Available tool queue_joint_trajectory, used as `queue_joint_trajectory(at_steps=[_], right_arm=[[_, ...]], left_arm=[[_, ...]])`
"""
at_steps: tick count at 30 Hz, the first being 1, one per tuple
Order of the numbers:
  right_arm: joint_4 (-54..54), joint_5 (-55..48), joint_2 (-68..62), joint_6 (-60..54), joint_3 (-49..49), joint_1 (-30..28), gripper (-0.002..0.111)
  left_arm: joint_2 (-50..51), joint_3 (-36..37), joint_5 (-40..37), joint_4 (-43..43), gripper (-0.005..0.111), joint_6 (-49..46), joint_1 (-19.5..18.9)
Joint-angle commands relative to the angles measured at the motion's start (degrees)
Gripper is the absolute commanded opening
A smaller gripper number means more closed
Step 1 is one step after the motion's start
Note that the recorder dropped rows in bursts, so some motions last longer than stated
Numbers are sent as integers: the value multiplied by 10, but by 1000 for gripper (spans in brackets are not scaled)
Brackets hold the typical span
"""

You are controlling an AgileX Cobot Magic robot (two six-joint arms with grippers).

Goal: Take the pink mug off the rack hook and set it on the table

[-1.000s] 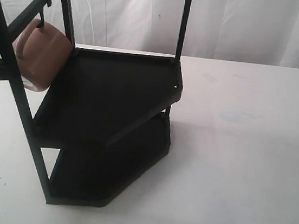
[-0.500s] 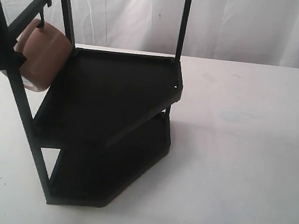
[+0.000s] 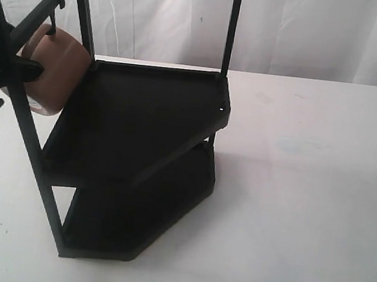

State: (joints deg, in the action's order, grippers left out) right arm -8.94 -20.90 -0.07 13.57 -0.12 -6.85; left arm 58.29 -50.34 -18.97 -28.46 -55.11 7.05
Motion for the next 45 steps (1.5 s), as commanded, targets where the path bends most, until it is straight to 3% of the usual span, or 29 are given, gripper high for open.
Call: queue_joint_trajectory(at_steps=[1, 7, 18, 32, 38, 45], right_arm=[[0, 4, 1, 1, 1, 2, 0], [0, 4, 1, 1, 1, 2, 0], [0, 4, 1, 1, 1, 2, 0], [0, 4, 1, 1, 1, 2, 0], [0, 4, 1, 1, 1, 2, 0], [0, 4, 1, 1, 1, 2, 0]], left_arm=[[5, 3, 14, -11, 61, -4, 21], [7, 3, 22, -6, 48, -4, 23], [17, 3, 28, -6, 0, -2, 23], [5, 3, 30, -6, 0, -1, 23], [-38, 3, 39, -6, 0, 57, 23], [-51, 4, 27, -6, 0, 59, 23]])
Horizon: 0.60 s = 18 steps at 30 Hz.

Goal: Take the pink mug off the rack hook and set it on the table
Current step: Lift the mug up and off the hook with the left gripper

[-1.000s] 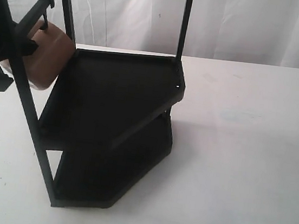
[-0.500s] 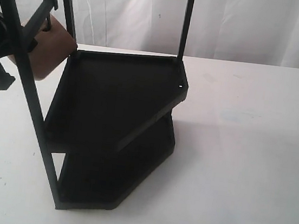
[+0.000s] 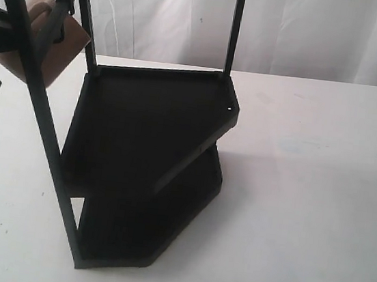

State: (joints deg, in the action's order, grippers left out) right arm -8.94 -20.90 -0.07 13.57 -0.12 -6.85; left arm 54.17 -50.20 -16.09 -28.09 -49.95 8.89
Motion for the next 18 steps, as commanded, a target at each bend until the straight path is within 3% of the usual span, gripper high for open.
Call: queue_joint_trajectory(at_steps=[1, 18], right_arm=[[0, 4, 1, 1, 1, 2, 0], [0, 4, 1, 1, 1, 2, 0]], left_arm=[[-10, 2, -2, -10, 0, 7, 5], [-10, 2, 5, 28, 0, 7, 5]])
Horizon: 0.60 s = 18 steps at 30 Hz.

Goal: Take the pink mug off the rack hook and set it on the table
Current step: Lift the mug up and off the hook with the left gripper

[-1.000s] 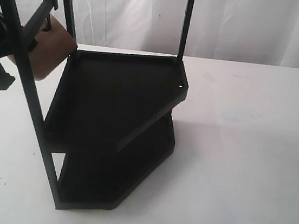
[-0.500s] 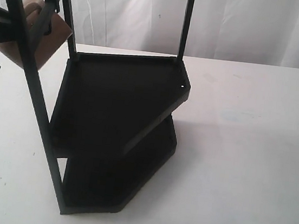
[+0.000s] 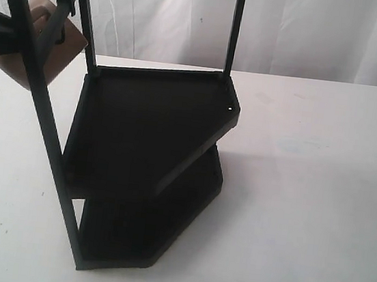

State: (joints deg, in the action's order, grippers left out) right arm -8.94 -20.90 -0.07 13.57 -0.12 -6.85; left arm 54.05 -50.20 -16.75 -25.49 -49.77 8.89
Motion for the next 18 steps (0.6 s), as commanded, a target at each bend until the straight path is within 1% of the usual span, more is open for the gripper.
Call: queue_joint_trajectory(at_steps=[1, 5, 7, 10, 18], right_arm=[[0, 4, 1, 1, 1, 2, 0], [0, 4, 1, 1, 1, 2, 0], [0, 4, 1, 1, 1, 2, 0], [0, 4, 1, 1, 1, 2, 0], [0, 4, 1, 1, 1, 2, 0]], left_arm=[[-8, 2, 12, 8, 0, 6, 5], [-8, 2, 17, 79, 0, 63, 5], [-8, 2, 26, 116, 0, 115, 5], [-11, 2, 35, 145, 0, 168, 5], [-20, 2, 44, 147, 0, 170, 5]])
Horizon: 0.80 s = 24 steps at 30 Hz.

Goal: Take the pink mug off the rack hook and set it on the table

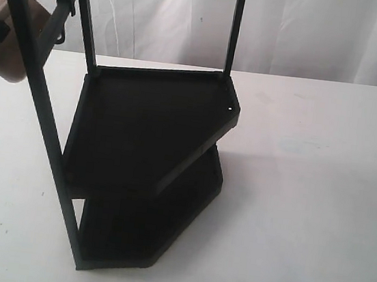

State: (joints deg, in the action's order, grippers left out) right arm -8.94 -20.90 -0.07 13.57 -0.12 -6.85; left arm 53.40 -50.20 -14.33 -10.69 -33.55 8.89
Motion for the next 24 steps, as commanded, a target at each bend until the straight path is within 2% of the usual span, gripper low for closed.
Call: queue_joint_trajectory(at_steps=[1, 8, 15, 22, 24], right_arm=[[0, 4, 1, 1, 1, 2, 0], [0, 4, 1, 1, 1, 2, 0], [0, 4, 1, 1, 1, 2, 0], [0, 4, 1, 1, 1, 2, 0], [0, 4, 1, 1, 1, 2, 0]], left_arm=[[-15, 2, 23, -1, 0, 8, 5], [-39, 2, 33, 19, 0, 56, -2], [-38, 9, 66, 63, 0, 195, -65], [-38, 102, 220, 45, 0, 323, -71], [-38, 149, 299, 16, 0, 356, -71]])
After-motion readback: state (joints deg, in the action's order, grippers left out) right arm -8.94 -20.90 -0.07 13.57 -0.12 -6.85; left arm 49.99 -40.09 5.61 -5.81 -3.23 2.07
